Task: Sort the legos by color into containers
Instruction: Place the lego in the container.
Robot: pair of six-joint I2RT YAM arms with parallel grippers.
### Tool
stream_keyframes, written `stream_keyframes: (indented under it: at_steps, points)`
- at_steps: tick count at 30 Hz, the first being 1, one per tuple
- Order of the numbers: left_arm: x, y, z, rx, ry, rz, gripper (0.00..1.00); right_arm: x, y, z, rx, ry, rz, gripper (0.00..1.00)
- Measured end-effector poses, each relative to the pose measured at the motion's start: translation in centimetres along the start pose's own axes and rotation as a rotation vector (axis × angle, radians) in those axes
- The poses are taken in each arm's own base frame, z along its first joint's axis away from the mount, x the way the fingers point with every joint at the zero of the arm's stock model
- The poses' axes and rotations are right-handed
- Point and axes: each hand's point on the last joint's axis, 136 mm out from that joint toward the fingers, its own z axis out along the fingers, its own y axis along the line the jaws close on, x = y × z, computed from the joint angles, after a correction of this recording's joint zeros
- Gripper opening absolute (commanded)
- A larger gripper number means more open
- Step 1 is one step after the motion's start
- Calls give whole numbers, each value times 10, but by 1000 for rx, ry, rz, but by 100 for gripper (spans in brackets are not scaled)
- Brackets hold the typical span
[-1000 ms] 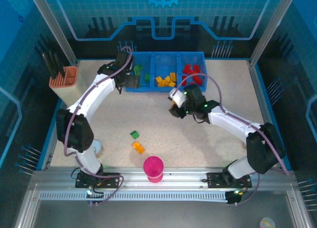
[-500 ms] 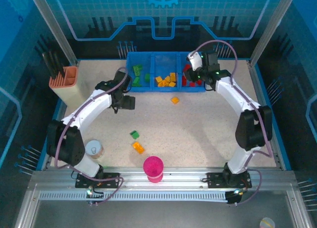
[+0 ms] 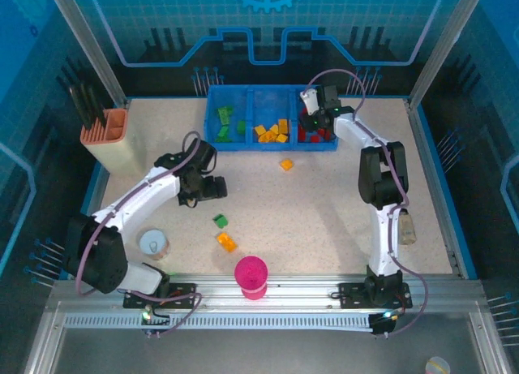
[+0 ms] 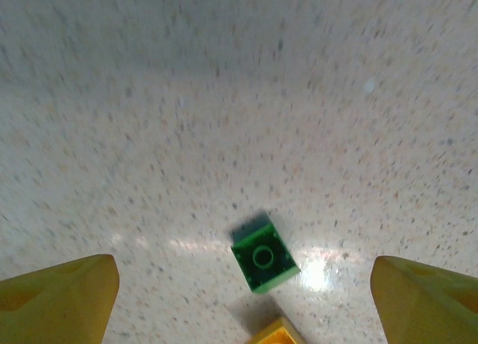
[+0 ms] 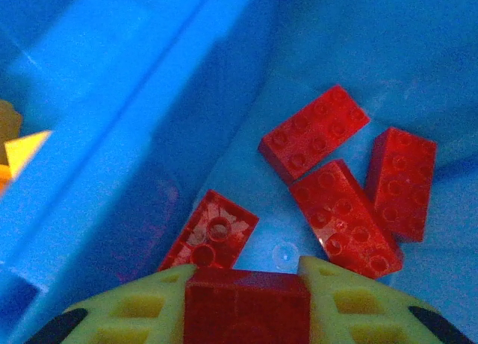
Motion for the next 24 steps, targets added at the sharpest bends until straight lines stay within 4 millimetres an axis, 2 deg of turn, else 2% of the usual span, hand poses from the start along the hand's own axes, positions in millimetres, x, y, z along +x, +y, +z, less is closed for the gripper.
stream_keyframes:
  at_steps: [4, 8, 17, 24]
  points:
    - [26, 1, 17, -7, 63, -40, 89, 2, 1, 2, -4, 7, -9, 45]
    - [36, -3, 26, 14, 84, -101, 88, -3, -2, 0, 0, -5, -11, 56]
    - [32, -14, 37, 49, 68, -225, 88, -3, -2, -1, -9, -6, -10, 61]
    - [54, -10, 56, 22, 106, -300, 87, -2, -2, -2, -14, -4, -9, 62]
